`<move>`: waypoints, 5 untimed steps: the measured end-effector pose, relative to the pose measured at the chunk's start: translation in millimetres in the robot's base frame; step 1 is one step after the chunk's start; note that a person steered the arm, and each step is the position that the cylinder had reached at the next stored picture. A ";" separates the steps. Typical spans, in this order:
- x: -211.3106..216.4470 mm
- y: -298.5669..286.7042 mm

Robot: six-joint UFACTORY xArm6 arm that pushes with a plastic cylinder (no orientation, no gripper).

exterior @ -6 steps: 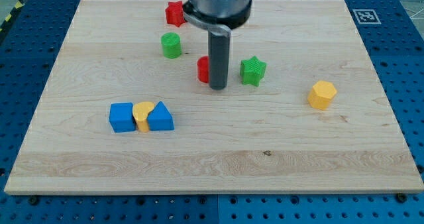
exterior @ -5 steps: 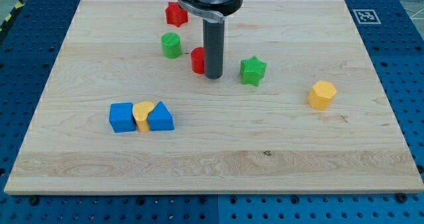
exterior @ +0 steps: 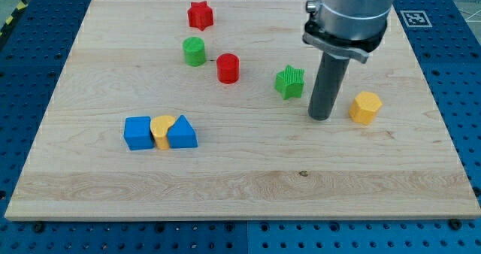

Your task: Move the green star towards the red circle

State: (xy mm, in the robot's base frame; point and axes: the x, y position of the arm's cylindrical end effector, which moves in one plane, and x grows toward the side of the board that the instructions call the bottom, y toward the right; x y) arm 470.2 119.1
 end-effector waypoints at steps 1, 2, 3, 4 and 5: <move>-32.9 0.9; -67.3 -19.1; -71.8 -55.9; -75.4 -44.2; -72.8 -0.6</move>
State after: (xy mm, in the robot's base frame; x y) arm 397.4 118.5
